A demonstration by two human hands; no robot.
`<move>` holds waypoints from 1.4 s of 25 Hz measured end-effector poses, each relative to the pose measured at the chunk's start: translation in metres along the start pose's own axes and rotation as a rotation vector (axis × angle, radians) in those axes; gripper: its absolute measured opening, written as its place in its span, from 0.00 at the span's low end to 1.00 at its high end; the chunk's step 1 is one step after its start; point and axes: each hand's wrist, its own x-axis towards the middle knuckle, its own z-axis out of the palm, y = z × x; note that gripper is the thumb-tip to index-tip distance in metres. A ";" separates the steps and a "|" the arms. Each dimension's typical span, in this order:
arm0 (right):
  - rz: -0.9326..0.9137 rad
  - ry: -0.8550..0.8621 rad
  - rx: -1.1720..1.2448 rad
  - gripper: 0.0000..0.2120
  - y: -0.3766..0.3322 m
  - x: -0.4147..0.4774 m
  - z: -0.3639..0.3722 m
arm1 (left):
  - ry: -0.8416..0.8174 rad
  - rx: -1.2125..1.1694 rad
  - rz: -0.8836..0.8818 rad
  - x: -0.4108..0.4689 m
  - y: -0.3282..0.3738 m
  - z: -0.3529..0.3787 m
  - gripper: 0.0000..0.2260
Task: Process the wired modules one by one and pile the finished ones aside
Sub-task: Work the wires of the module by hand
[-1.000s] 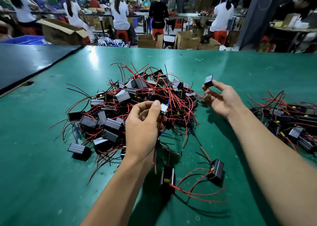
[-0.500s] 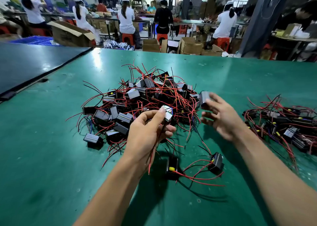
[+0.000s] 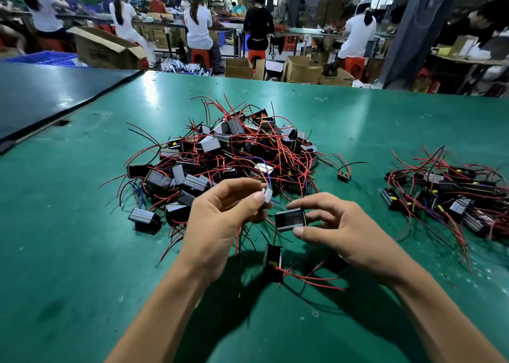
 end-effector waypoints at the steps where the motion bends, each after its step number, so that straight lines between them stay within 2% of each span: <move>1: 0.006 -0.030 0.031 0.17 0.001 -0.002 0.002 | -0.026 0.108 0.055 -0.001 0.000 0.000 0.10; 6: 0.026 -0.028 0.212 0.17 0.005 -0.005 0.012 | -0.063 0.525 0.244 -0.006 -0.011 0.002 0.09; 8: 0.031 -0.035 0.269 0.17 0.007 -0.005 0.014 | -0.061 0.620 0.331 -0.008 -0.014 0.005 0.08; 18: -0.157 0.079 0.255 0.15 0.003 -0.005 0.025 | 0.038 0.657 0.530 -0.013 -0.019 0.011 0.07; 26: -0.100 0.110 0.279 0.16 0.003 -0.005 0.032 | 0.085 0.631 0.610 -0.014 -0.015 0.010 0.06; 30: -0.113 0.106 0.325 0.17 0.003 -0.007 0.031 | 0.048 0.651 0.581 -0.013 -0.016 0.010 0.07; 35: -0.106 0.098 0.395 0.18 0.001 -0.009 0.028 | 0.011 0.744 0.685 -0.013 -0.019 0.007 0.07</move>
